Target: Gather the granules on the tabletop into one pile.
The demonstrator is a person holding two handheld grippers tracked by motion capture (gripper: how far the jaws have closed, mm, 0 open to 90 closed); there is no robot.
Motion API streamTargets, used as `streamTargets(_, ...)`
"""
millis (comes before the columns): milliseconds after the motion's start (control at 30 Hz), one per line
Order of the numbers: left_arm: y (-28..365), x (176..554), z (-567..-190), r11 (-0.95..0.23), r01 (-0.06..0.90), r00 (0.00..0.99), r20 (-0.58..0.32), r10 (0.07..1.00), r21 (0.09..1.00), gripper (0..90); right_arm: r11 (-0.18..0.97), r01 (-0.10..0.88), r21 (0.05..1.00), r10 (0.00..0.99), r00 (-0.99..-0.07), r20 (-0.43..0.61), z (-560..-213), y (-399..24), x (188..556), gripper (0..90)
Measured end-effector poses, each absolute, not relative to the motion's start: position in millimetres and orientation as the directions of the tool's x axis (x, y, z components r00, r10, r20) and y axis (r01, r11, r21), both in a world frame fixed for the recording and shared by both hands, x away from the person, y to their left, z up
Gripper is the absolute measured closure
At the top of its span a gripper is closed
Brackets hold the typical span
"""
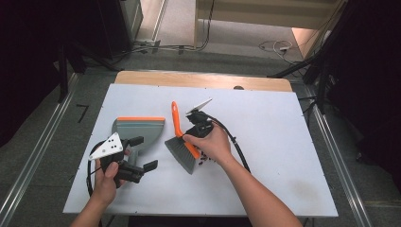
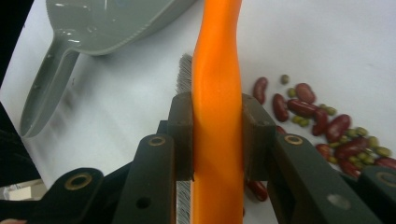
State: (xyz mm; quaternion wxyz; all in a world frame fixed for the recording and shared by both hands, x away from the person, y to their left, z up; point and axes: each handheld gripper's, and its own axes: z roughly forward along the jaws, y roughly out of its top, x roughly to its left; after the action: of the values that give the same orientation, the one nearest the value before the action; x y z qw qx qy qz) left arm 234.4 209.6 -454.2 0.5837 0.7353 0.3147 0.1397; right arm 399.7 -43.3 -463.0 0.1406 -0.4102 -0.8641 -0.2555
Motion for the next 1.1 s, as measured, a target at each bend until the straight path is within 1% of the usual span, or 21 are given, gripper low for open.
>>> streamTargets(167,210.2,234.2,-454.2,-0.121,0.298,0.761,-0.159,0.629,0.947,0.0,0.499,0.799,0.335,0.676,-0.601,0.426,-463.6,-59.6,406.3,68.0)
streamTargets(467,208.8,234.4,-455.1,-0.122,0.300,0.762,-0.161,0.627,0.946,0.0,0.443,0.830,0.339,0.716,-0.555,0.423,-464.9,-89.0,414.5,67.7)
streamTargets(700,208.3,234.3,-455.3,-0.125,0.302,0.764,-0.162,0.625,0.945,0.0,0.412,0.847,0.336,0.734,-0.527,0.429,-465.3,-104.9,417.0,67.5)
streamTargets(1100,207.3,234.3,-455.8,-0.131,0.306,0.765,-0.162,0.624,0.943,0.0,0.385,0.855,0.348,0.756,-0.509,0.413,-465.1,-126.9,421.0,67.2)
